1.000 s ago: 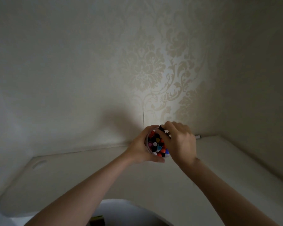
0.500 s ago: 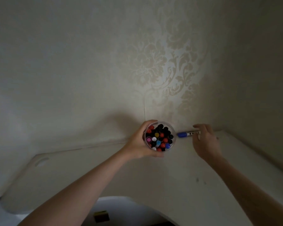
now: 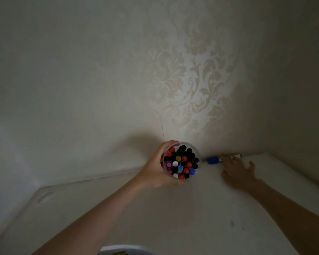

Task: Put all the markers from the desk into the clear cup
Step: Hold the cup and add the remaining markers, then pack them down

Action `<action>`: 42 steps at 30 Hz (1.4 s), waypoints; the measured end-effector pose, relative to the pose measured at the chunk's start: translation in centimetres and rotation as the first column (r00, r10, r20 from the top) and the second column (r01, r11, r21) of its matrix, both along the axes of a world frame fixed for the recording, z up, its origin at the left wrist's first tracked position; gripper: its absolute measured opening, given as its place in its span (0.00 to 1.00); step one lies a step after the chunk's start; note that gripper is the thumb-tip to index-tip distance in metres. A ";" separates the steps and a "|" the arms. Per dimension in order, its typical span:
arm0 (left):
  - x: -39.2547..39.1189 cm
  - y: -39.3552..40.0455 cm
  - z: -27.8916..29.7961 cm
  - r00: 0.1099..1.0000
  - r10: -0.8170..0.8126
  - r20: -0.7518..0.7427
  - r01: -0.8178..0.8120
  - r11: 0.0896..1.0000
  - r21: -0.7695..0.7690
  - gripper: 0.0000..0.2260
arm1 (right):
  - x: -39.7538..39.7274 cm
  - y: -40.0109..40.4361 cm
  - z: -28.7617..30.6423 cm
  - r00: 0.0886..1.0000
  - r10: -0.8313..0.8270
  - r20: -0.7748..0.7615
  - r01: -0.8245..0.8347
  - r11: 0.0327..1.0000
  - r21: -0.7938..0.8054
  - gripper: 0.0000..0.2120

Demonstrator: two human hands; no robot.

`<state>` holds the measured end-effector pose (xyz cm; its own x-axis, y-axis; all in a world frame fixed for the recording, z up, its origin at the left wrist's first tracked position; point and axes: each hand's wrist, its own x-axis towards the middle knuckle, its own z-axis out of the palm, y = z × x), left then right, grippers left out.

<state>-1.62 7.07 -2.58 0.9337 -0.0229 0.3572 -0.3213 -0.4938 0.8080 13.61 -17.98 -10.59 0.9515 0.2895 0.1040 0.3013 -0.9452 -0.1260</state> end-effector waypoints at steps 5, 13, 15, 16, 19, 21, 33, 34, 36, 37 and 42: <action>0.0 -0.1 0.2 1.000 -0.005 0.005 0.005 1.000 -0.007 0.44 | 0.0 -2.8 -0.6 0.984 -0.043 0.172 0.023 0.993 0.116 0.30; -0.9 -0.9 -0.3 0.999 -0.034 -0.003 0.034 0.999 0.029 0.45 | -3.1 -7.7 -0.7 0.975 0.090 0.201 -0.128 0.975 0.181 0.13; -1.3 -1.0 -0.2 0.999 -0.035 -0.008 0.036 0.999 0.021 0.45 | -5.4 -7.6 1.0 0.940 0.098 0.328 -0.215 0.914 0.343 0.10; -1.5 -1.0 -0.3 0.999 -0.036 -0.011 0.037 0.999 0.017 0.46 | -7.0 -7.3 2.4 0.917 0.067 0.394 -0.251 0.864 0.437 0.08; -2.0 -1.1 -0.4 0.999 -0.033 -0.016 0.033 0.999 -0.001 0.46 | -12.5 -6.4 7.2 0.893 -0.022 0.450 -0.312 0.691 0.653 0.08; -2.4 -1.2 -0.5 1.000 -0.027 -0.007 0.027 1.000 -0.006 0.46 | -15.8 -5.2 9.3 0.862 0.035 0.505 -0.394 0.673 0.626 0.11; -3.5 -0.8 -0.6 0.999 -0.018 0.039 0.019 1.000 -0.017 0.45 | -18.3 -0.1 9.3 0.799 0.205 0.566 -0.504 0.742 0.442 0.12; -3.5 -0.7 -0.6 0.999 -0.016 0.041 0.017 1.000 -0.023 0.45 | -18.3 0.1 9.4 0.799 0.204 0.566 -0.497 0.754 0.429 0.12; -3.4 -0.6 -0.7 0.999 -0.019 0.038 0.020 0.999 -0.034 0.45 | -18.4 0.3 9.6 0.796 0.209 0.569 -0.496 0.764 0.412 0.12; -3.4 -0.6 -0.7 0.999 -0.019 0.035 0.021 0.999 -0.036 0.45 | -18.5 0.4 9.7 0.792 0.212 0.573 -0.497 0.769 0.403 0.12; -2.9 -0.6 -0.7 0.999 -0.016 0.038 0.018 0.998 -0.057 0.45 | -18.5 0.5 10.7 0.791 0.228 0.568 -0.464 0.828 0.314 0.11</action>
<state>-4.57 6.45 -3.27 0.9195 -0.0170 0.3928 -0.3594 -0.4416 0.8221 -4.86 -17.47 0.13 0.5765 0.4037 0.7104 0.7275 -0.6495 -0.2213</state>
